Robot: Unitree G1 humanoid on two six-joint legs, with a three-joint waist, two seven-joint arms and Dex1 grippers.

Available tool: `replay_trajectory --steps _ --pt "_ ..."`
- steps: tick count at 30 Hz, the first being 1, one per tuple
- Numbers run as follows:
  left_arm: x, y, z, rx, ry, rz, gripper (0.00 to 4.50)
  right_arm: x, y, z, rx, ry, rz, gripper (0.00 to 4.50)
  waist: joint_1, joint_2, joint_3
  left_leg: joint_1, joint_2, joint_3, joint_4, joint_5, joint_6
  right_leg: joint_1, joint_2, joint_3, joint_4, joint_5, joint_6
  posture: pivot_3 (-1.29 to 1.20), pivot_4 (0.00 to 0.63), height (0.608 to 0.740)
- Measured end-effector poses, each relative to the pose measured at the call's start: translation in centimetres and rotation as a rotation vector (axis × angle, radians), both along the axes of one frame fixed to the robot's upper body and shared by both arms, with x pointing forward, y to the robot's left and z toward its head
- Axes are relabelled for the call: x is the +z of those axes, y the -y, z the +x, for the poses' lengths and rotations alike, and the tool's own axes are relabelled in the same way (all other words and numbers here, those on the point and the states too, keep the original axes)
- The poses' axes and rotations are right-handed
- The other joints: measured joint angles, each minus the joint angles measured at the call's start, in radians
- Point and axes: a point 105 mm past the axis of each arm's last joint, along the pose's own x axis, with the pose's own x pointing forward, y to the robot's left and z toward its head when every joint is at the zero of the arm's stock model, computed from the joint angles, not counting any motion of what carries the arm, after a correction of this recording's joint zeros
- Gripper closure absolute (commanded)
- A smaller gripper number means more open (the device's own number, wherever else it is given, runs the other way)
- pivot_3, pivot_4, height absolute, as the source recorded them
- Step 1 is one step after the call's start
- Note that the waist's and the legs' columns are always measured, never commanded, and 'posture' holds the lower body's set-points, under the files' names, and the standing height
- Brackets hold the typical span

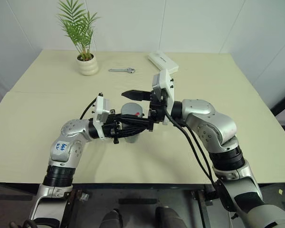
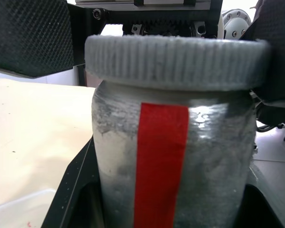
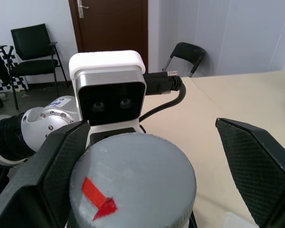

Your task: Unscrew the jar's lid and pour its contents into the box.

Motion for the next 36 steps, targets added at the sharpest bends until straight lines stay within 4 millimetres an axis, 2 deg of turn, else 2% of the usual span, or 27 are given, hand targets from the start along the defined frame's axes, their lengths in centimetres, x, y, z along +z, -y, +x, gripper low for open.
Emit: replay_trajectory --steps 4,9,11,13,14,17,23,28,33,36 --pt "0.1 0.0 0.0 -0.001 0.003 0.000 2.50 0.1 1.0 -0.1 0.012 -0.002 -0.002 0.05 0.000 0.000 0.000 0.000 0.000 0.000 -0.001 0.000 0.000 0.000 0.000 0.000 -0.001 0.000 0.000 0.00 0.150 0.740" --pt "0.1 0.1 0.1 0.006 0.000 0.000 2.50 -0.2 3.4 -0.1 0.006 -0.014 0.005 0.05 0.001 0.000 0.000 0.000 0.000 0.000 -0.001 0.000 0.000 0.000 0.000 0.000 -0.002 0.000 0.000 0.00 0.150 0.740" --pt "-0.1 -0.2 0.3 0.014 -0.008 -0.003 2.50 0.0 5.0 0.4 -0.040 -0.004 0.009 0.05 0.001 0.000 0.000 0.000 0.000 0.000 0.000 0.000 0.000 0.000 0.000 0.000 -0.002 0.000 0.000 0.00 0.150 0.740" --pt "-0.1 0.2 -0.3 -0.023 0.005 0.007 2.50 0.3 8.1 2.1 -0.181 -0.011 0.032 0.05 0.002 0.000 0.000 0.000 0.000 0.000 0.000 0.000 0.000 0.001 0.000 0.000 -0.003 0.000 0.001 0.00 0.150 0.740" --pt "-0.1 0.2 -0.3 -0.030 0.008 0.009 2.50 0.4 8.9 2.4 -0.213 -0.017 0.041 0.05 0.002 0.000 0.000 0.000 0.000 0.000 0.000 0.000 0.000 0.001 0.000 0.000 -0.003 0.000 0.001 0.00 0.150 0.740" --pt "0.0 0.2 -0.4 -0.036 0.016 0.010 2.50 0.2 9.7 1.8 -0.206 -0.063 0.070 0.05 -0.004 0.000 0.000 0.000 0.000 0.000 -0.001 0.000 0.000 0.000 0.000 0.001 -0.003 0.000 0.000 0.00 0.150 0.740" --pt "0.0 0.1 -0.4 -0.035 0.019 0.010 2.50 1.1 8.6 -0.1 -0.119 -0.055 0.080 0.05 -0.007 0.000 0.000 0.000 0.000 0.000 0.000 0.000 0.000 0.000 0.000 0.001 -0.003 0.000 0.001 0.00 0.150 0.740" --pt "0.0 0.1 -0.4 -0.034 0.019 0.010 2.50 1.9 5.0 -1.0 -0.026 -0.033 0.076 0.05 -0.010 0.000 0.000 0.000 0.000 0.000 0.000 0.000 0.000 0.000 0.000 0.001 -0.001 0.001 0.001 0.00 0.150 0.740" --pt "0.0 0.1 -0.4 -0.031 0.019 0.008 2.50 1.6 2.2 -0.9 -0.023 -0.027 0.072 0.05 -0.005 0.000 0.000 0.000 0.000 0.000 0.000 0.000 0.000 0.000 0.000 0.001 -0.002 0.001 0.001 0.00 0.150 0.740" --pt "0.0 0.1 -0.4 -0.030 0.018 0.010 2.50 1.0 1.1 -1.1 -0.014 -0.017 0.047 0.05 0.000 0.000 0.000 0.000 0.000 0.001 -0.001 0.000 0.000 0.000 0.000 0.001 -0.002 0.001 0.001 0.00 0.150 0.740"
